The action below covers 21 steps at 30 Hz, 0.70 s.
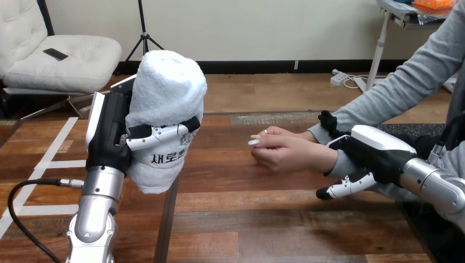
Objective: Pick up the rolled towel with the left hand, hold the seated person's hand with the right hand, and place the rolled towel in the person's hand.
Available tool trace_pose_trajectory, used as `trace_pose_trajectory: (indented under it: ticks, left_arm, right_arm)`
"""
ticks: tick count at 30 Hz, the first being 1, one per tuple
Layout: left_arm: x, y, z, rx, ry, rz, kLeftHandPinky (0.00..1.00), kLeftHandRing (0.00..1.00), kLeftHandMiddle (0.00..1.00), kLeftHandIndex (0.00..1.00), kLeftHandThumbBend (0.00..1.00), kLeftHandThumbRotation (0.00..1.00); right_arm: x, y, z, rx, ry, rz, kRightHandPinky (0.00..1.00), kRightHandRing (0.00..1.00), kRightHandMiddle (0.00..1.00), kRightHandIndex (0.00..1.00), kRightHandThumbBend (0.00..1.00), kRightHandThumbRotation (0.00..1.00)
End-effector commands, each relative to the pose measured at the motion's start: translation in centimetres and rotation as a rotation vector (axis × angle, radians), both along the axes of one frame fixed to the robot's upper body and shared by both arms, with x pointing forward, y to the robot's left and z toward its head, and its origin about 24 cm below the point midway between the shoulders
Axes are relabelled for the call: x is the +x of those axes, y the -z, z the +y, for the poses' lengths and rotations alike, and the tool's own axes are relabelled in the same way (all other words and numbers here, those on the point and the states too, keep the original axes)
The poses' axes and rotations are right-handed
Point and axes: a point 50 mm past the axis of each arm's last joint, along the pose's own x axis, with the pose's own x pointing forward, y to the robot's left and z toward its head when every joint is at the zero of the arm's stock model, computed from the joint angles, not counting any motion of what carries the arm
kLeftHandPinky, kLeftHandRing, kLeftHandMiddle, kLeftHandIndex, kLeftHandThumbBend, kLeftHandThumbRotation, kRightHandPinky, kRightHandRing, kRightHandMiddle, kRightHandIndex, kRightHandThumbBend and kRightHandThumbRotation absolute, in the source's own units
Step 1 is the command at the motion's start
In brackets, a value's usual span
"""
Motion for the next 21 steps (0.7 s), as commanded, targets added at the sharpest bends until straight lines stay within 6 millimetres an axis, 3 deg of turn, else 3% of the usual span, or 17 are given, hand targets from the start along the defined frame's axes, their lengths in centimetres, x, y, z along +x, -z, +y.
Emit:
trace_pose_trajectory:
  ticks: [1, 21]
  left_arm:
    - [0.70, -2.42, 0.02, 0.012, 0.009, -0.110, 0.30, 0.34, 0.39, 0.40, 0.60, 0.00]
    - [0.56, -2.20, -0.02, 0.013, 0.004, -0.105, 0.30, 0.33, 0.39, 0.40, 0.61, 0.00]
  right_arm:
    - [0.56, -1.03, 0.80, 0.002, -0.030, -0.058, 0.54, 0.59, 0.62, 0.61, 0.85, 0.37]
    - [0.45, -1.03, 0.65, -0.018, -0.027, -0.084, 0.52, 0.58, 0.61, 0.61, 0.87, 0.33]
